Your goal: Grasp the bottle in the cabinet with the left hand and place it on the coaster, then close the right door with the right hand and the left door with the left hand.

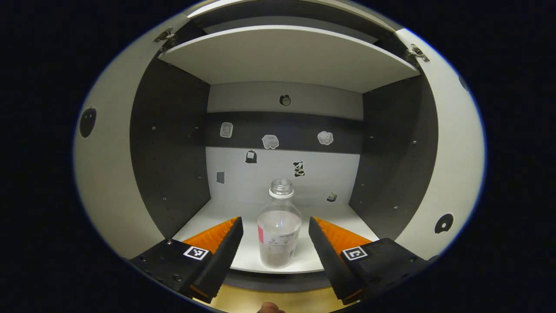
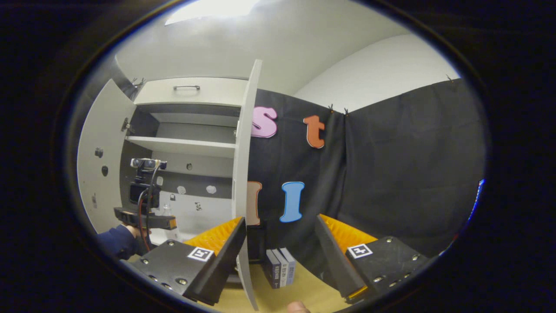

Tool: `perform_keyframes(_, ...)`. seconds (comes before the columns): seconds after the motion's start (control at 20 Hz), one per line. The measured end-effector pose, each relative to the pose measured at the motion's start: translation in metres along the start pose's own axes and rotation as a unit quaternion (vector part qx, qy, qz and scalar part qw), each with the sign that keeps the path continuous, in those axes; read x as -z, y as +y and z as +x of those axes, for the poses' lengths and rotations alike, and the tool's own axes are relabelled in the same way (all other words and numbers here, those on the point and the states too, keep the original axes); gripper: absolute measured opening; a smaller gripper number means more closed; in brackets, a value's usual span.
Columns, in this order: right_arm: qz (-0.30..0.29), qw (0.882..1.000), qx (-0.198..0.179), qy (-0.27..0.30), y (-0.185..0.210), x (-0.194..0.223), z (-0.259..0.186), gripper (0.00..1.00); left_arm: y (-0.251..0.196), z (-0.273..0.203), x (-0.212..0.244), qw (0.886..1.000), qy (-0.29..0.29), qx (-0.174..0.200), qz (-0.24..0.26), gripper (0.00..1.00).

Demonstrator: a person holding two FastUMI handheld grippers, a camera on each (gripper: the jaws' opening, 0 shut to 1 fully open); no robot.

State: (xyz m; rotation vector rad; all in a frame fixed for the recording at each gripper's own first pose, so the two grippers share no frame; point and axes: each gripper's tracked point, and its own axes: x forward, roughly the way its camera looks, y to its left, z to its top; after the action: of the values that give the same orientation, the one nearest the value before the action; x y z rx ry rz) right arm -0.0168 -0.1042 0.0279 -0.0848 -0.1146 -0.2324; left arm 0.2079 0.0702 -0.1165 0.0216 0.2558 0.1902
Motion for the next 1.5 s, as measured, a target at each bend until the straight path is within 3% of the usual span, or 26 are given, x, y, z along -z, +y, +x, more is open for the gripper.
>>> perform_keyframes(0.15, -0.009, 1.000, 0.006, 0.006, -0.001, 0.005, 0.004, 1.00, 0.001, 0.016, 0.004, 1.000, 0.008, -0.005, 0.002, 0.96)
perform_keyframes(0.25, -0.011, 1.000, 0.008, 0.007, 0.000, 0.007, 0.005, 0.96, 0.001, 0.027, 0.011, 1.000, 0.019, -0.004, 0.008, 0.95)
perform_keyframes(0.3, -0.010, 1.000, 0.008, 0.009, 0.000, 0.008, 0.005, 0.96, -0.002, 0.030, 0.015, 1.000, 0.026, 0.002, 0.010, 0.93)
perform_keyframes(0.4, -0.008, 1.000, 0.009, 0.009, 0.001, 0.009, 0.006, 0.96, -0.003, 0.033, 0.013, 1.000, 0.021, 0.003, 0.015, 0.79)
perform_keyframes(0.6, -0.007, 1.000, 0.011, 0.005, -0.001, 0.007, 0.005, 0.96, -0.009, 0.029, 0.017, 0.999, 0.027, 0.027, 0.019, 0.78)
perform_keyframes(1.15, 0.004, 1.000, -0.014, 0.014, 0.007, 0.010, -0.001, 0.96, -0.036, -0.061, 0.023, 0.989, 0.014, 0.146, 0.017, 0.77)
perform_keyframes(1.5, 0.004, 1.000, -0.024, 0.018, 0.013, 0.009, -0.011, 0.96, -0.027, -0.111, 0.058, 0.983, 0.022, 0.179, 0.037, 0.78)
